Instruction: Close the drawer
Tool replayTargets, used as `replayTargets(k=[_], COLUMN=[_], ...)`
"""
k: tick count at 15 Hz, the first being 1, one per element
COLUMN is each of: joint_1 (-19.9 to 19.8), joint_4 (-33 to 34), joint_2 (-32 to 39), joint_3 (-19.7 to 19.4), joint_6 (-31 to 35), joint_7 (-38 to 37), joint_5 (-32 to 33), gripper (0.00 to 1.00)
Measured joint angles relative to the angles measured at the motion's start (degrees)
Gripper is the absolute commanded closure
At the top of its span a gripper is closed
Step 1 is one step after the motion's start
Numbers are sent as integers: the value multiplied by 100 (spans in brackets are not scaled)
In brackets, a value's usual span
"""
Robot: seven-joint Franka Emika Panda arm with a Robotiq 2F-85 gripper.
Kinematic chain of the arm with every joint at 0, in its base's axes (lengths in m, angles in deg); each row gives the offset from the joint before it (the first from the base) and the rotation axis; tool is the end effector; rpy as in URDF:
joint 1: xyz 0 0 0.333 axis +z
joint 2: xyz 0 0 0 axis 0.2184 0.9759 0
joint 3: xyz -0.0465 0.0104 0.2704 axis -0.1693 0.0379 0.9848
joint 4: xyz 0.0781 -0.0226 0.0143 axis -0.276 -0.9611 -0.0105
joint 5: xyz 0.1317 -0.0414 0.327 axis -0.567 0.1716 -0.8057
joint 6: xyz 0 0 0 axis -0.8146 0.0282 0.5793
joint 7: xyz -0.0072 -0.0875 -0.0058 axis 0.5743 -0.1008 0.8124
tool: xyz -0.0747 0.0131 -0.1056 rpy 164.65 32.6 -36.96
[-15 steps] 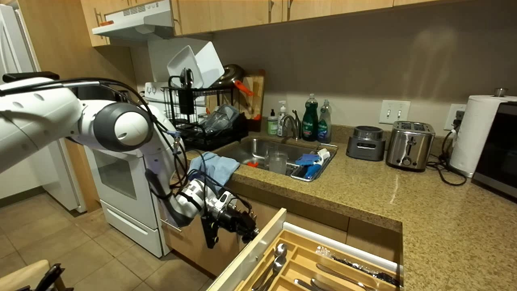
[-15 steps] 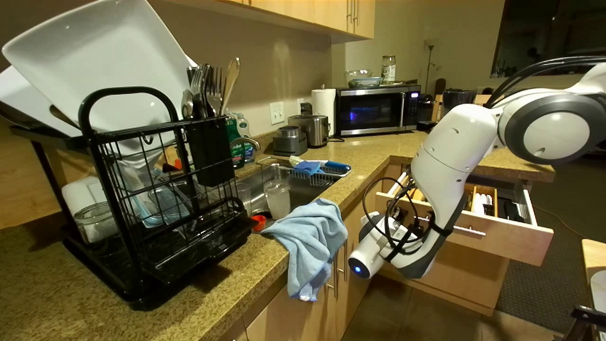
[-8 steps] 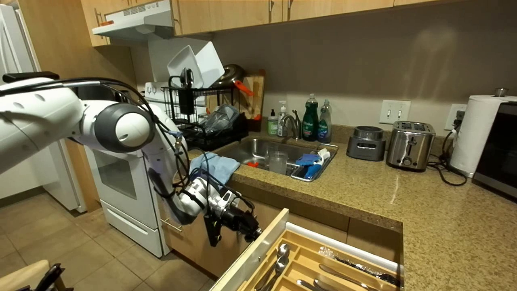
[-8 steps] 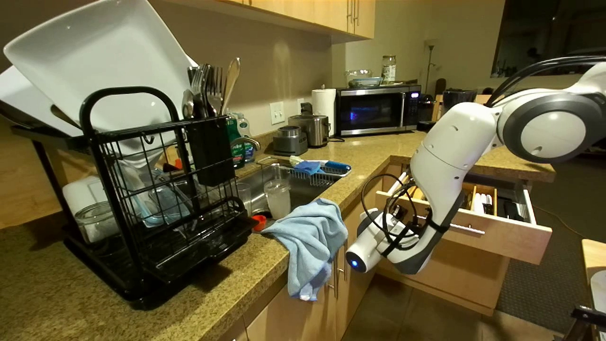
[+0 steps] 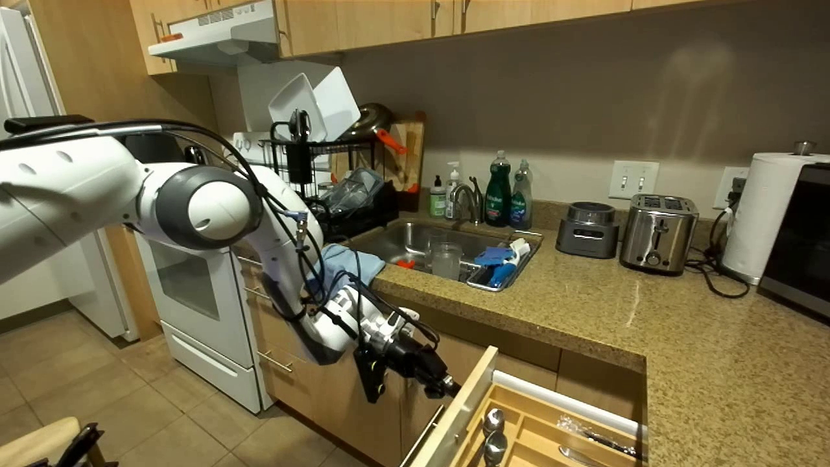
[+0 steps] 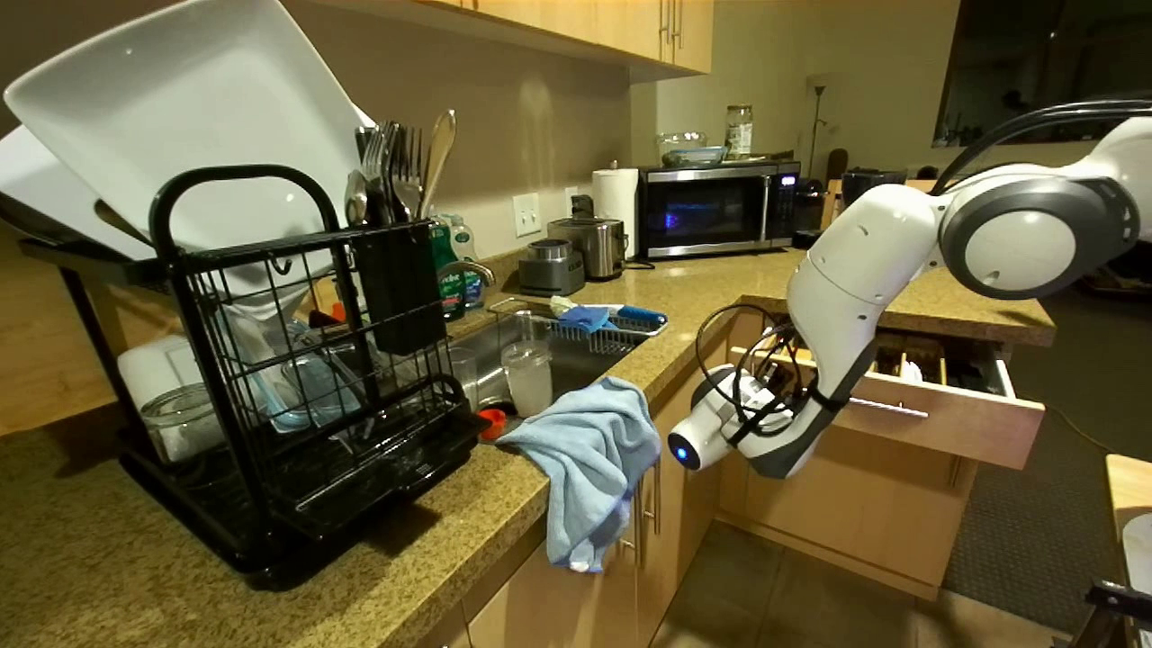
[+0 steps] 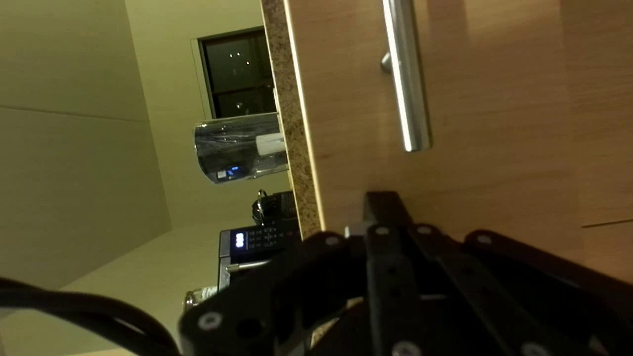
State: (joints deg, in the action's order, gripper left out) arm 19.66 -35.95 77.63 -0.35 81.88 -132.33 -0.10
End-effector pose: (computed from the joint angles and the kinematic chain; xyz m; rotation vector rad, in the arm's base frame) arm 0.5591 -0.0981 0.0319 1.5291 -0.2373 0.0762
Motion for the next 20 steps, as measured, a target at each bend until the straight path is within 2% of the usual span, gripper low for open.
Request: replayTargets(k=[5,10,15,20], joint_1=[-372,-502,-384,-50], joint_4=[309,470,298,-378], joint_2=[0,0,-14,-150], joint_3=[-251,-346,-95,296], joint_6=[-39,-97,-89,-59], joint_7=[0,1,1,144], joint_5=[0,0,0,2], gripper=[100,100,100,100])
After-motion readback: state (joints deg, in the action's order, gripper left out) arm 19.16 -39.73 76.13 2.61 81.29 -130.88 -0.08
